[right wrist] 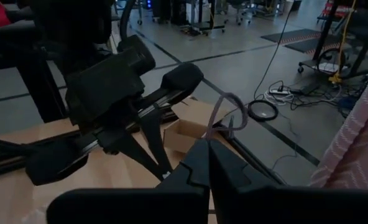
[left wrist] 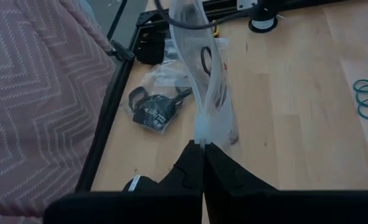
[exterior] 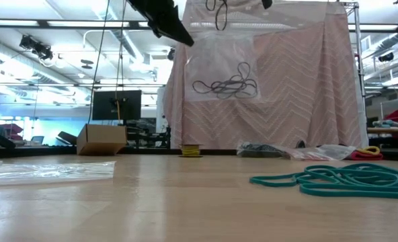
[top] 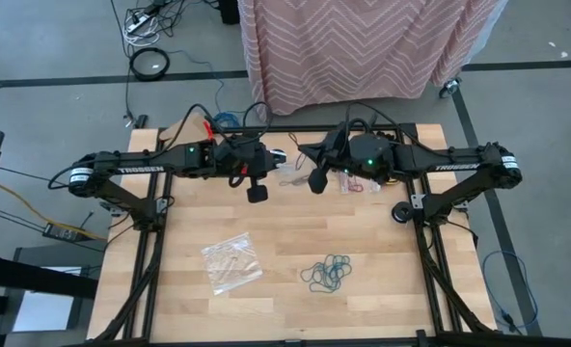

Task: Sort rubber bands
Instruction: Put the violet rubber band into the transparent bag

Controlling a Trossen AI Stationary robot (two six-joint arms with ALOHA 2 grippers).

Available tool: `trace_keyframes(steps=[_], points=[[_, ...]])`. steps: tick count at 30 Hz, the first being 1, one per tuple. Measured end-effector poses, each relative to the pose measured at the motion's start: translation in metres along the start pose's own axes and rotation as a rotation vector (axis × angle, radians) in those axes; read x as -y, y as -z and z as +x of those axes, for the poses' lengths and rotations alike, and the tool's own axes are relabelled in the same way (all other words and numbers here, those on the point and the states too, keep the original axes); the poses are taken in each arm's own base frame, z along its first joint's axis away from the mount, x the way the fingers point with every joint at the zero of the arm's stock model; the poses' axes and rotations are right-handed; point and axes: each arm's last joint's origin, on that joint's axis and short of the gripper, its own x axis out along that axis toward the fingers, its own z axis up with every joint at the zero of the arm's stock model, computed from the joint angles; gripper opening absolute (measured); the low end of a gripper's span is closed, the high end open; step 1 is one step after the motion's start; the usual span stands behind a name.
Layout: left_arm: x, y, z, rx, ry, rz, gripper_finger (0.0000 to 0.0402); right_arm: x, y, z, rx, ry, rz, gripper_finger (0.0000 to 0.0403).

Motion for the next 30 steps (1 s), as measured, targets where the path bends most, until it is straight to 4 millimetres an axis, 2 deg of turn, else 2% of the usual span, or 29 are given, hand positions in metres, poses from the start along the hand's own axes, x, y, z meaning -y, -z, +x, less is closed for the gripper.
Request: trace_keyframes(steps=[23, 30], points=[[-0.0027, -0.0015, -0.0001, 0.005, -0.082, -0.003, 0.0001, 0.0018, -0.0009, 0.0006, 0.006, 0.009, 0.015, 0.0], [-0.003, -0.0049, -0.0003, 0.036, -0.094, 0.014, 0.0001, 0.0084, -0.0012, 0.0032, 0.005, 0.05, 0.017, 0.0]])
